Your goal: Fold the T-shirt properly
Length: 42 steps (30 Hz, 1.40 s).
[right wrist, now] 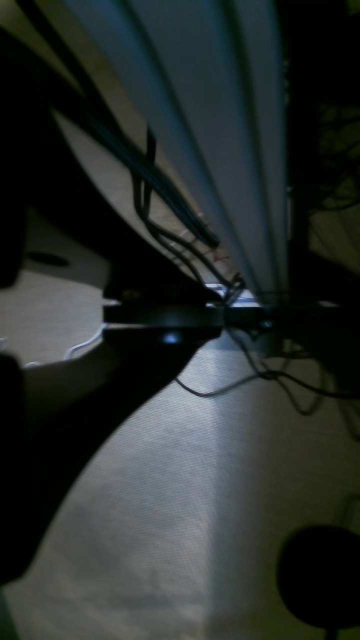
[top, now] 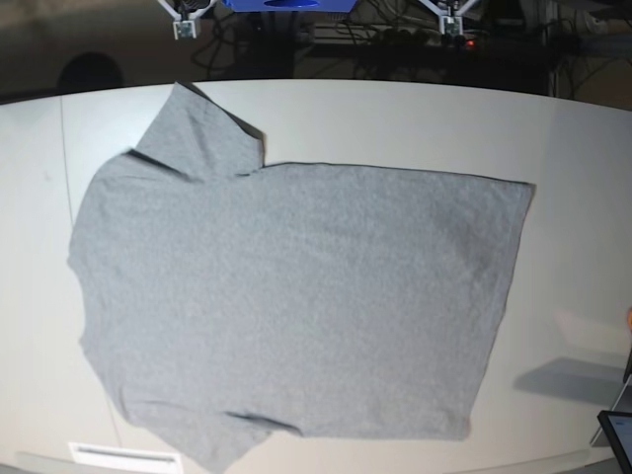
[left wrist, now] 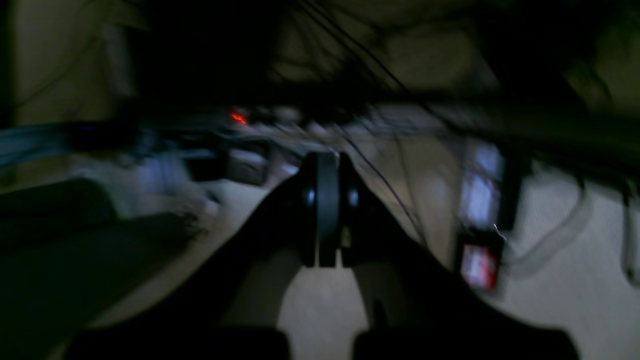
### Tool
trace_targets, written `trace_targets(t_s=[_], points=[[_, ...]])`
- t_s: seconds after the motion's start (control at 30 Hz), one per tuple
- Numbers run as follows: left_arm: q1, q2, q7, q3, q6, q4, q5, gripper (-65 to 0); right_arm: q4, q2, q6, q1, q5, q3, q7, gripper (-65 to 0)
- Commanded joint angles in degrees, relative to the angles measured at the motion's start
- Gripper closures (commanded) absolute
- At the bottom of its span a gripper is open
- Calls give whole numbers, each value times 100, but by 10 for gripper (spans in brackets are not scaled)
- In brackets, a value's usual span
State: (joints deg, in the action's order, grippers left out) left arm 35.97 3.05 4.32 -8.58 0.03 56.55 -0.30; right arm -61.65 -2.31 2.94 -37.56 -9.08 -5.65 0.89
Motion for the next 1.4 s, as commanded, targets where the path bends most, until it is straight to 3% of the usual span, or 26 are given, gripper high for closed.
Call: trace_targets(t_s=[0.0, 0.13, 0.33, 0.63, 0.8, 1.03, 1.23, 1.37], points=[[250, -10, 21, -140, 27, 204, -19, -2, -231, -11, -8, -239, -11, 24, -49, 0], [724, 16, 241, -377, 19, 951, -10, -2, -1075, 33, -237, -741, -11, 657, -49, 0], [1313, 34, 505, -395, 19, 1883, -10, -2, -2297, 33, -298, -1470, -11, 912, -23, 0], [1700, 34, 505, -412, 19, 2964, -10, 0, -4459, 15, -298, -2121, -11, 921, 1358, 0], [1911, 148, 452, -430, 19, 3966, -19, 0, -5154, 15, -298, -2191, -11, 921, 1525, 0], [2025, 113, 417, -1309, 19, 5136, -19, 0, -5286, 24, -281, -1839, -19, 886, 1542, 0], [1331, 113, -524, -1828, -60, 5162, -19, 0, -5303, 6, -272, -1365, -19, 587, 1577, -1], [1014, 69, -779, -2039, -641, 5171, -19, 0, -5312, 42, -272, -1180, -28, 367, 1657, -10]])
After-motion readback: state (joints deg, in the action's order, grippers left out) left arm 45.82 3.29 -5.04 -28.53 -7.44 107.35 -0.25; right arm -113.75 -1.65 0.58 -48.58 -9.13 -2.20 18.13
